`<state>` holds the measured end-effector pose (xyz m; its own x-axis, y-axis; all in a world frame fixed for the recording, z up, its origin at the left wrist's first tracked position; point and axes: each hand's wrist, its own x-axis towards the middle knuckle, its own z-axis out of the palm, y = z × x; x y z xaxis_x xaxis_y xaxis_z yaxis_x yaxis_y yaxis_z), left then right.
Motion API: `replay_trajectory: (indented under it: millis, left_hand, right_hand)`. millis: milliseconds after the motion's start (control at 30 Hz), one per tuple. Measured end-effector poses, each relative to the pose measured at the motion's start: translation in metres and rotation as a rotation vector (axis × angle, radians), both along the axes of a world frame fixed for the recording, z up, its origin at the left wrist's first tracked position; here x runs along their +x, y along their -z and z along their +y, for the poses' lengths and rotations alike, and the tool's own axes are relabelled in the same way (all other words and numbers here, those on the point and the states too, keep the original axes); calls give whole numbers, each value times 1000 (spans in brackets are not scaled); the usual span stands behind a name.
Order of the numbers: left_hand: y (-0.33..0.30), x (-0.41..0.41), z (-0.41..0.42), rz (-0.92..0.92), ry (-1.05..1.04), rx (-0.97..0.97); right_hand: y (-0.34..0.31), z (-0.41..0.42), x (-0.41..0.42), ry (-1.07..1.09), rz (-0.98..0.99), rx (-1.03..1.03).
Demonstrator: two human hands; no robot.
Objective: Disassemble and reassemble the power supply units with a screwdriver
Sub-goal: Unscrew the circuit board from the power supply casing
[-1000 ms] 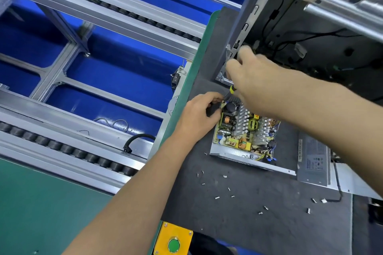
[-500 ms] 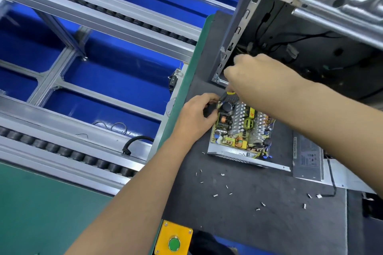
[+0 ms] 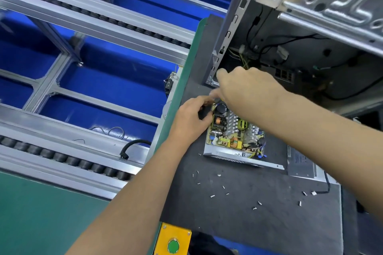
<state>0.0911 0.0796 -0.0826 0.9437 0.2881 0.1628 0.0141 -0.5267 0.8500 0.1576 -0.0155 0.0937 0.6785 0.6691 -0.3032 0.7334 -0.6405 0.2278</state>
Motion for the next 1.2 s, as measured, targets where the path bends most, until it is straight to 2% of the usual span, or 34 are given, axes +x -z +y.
replay_trajectory:
  millis: [67,233,333,400,467,600,700,800,833,900,1033,1133,1200]
  left_hand:
    - [-1,1,0,12,11,-17]
    - [1,1,1,28,16,-30]
    - [1,0,1,40,22,-28]
    - [0,-1,0,30,20,-20]
    - [0,0,0,23,15,-17]
    - [2,0,1,28,21,-23]
    - [1,0,1,44,21,-22]
    - [-1,-1,1,47,14,-19]
    - [-1,-1,0,46,15,-13]
    - [-1,-1,0,35,10,-2]
    - [0,0,0,38,12,1]
    - [1,0,0,40,14,-1]
    - [-1,-1,0,28,5,3]
  right_hand:
    - [-4,-1,0,-19,42,10]
    - [-7,2,3,-150,-70,-58]
    - [-1,2,0,-33,-95,-29]
    - [-4,-2,3,58,-4,4]
    - [-7,-5,6,-21,50,-14]
    - [-8,-4,2,-134,-38,-23]
    - [-3,-4,4,-62,-104,-38]
    - [-4,-13,10,111,-2,7]
    - [-4,-17,11,120,74,34]
    - [-7,-20,8,-1,122,80]
    - [-5,-16,4,-93,-15,47]
    - [0,-10,0,-29,-128,-20]
    - [-2,-9,5,74,-45,-4]
